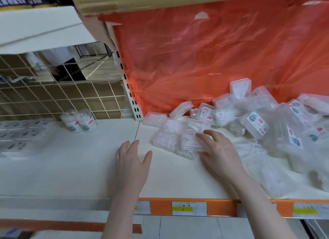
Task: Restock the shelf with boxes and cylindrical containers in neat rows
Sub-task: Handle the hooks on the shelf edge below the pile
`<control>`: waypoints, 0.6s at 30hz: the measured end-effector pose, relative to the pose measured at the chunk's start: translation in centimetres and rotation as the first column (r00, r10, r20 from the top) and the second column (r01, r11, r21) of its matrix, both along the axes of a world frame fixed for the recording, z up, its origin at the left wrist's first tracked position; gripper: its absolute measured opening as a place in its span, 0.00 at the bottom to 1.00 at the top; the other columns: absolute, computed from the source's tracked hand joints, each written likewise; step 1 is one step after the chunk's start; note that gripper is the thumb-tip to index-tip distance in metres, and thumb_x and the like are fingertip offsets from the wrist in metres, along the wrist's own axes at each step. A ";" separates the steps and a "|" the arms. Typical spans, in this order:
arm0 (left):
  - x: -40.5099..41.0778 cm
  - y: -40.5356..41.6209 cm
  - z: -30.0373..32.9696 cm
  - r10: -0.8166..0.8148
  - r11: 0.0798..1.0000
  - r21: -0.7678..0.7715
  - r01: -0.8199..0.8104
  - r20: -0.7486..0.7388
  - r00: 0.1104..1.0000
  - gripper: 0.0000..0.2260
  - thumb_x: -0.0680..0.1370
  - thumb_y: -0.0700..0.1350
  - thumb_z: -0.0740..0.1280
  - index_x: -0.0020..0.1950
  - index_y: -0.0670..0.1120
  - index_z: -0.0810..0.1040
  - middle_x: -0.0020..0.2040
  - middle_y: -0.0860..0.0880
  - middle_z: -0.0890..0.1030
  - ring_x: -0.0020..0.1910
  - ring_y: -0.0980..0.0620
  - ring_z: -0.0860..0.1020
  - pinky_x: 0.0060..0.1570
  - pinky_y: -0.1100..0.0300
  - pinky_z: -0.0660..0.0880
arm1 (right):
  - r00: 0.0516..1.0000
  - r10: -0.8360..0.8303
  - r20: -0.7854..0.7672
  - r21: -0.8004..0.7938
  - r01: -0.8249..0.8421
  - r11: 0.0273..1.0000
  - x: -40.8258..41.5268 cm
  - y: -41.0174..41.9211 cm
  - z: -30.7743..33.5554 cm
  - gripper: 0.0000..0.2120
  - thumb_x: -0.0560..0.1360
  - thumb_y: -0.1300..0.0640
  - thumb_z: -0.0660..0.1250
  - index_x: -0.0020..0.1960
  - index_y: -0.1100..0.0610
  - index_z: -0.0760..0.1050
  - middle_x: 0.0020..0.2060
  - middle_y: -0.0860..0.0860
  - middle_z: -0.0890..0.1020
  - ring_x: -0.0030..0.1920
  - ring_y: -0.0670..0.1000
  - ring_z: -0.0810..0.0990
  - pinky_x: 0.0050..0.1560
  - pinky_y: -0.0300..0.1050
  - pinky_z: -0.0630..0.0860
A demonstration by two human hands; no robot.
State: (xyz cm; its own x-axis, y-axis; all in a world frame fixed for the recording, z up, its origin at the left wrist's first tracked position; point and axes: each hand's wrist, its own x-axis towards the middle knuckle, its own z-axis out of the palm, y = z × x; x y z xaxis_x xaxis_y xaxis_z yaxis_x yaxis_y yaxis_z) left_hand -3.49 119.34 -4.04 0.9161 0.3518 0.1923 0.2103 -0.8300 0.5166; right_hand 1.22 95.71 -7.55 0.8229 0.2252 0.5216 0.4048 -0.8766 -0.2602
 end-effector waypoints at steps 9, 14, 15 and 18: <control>0.5 0.5 -0.1 -0.044 0.999 -0.010 0.045 0.017 0.999 0.23 0.76 0.50 0.67 0.69 0.43 0.71 0.70 0.43 0.68 0.70 0.46 0.64 0.67 0.54 0.62 | 0.998 0.004 0.058 -0.028 -0.002 1.000 -1.1 -0.1 0.0 0.30 0.52 0.64 0.76 0.54 0.56 0.79 0.49 0.55 0.80 0.47 0.58 0.80 0.46 0.48 0.77; 0.8 0.6 -0.2 -0.093 0.996 -0.008 0.094 0.029 0.995 0.23 0.77 0.50 0.66 0.70 0.45 0.70 0.69 0.45 0.68 0.69 0.47 0.64 0.66 0.56 0.62 | 0.999 0.020 0.039 -0.055 -0.018 0.998 -0.9 -0.1 0.3 0.30 0.52 0.63 0.77 0.53 0.55 0.77 0.51 0.53 0.80 0.50 0.56 0.80 0.46 0.46 0.76; 0.8 0.7 -0.2 -0.108 0.994 -0.004 0.109 0.029 0.994 0.23 0.77 0.50 0.66 0.70 0.45 0.70 0.70 0.46 0.68 0.69 0.47 0.64 0.66 0.56 0.62 | 0.999 0.020 0.036 -0.059 -0.018 0.998 -0.8 0.0 0.4 0.30 0.52 0.63 0.77 0.53 0.55 0.77 0.51 0.53 0.80 0.50 0.56 0.80 0.46 0.47 0.76; 1.0 1.0 -0.2 -0.164 0.986 0.014 0.164 0.023 0.986 0.24 0.77 0.50 0.66 0.71 0.46 0.69 0.71 0.47 0.67 0.70 0.48 0.63 0.67 0.58 0.60 | 0.999 0.006 0.048 -0.066 -0.003 0.998 -0.8 0.3 0.5 0.30 0.51 0.63 0.78 0.53 0.55 0.78 0.49 0.53 0.81 0.48 0.56 0.81 0.43 0.47 0.76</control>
State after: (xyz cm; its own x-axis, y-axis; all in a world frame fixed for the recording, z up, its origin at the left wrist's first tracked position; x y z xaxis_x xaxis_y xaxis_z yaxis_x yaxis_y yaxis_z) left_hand -2.52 120.37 -4.27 0.9563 0.1948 0.2182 0.0587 -0.8586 0.5093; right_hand 0.43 95.97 -7.00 0.7961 0.2643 0.5443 0.4197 -0.8892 -0.1821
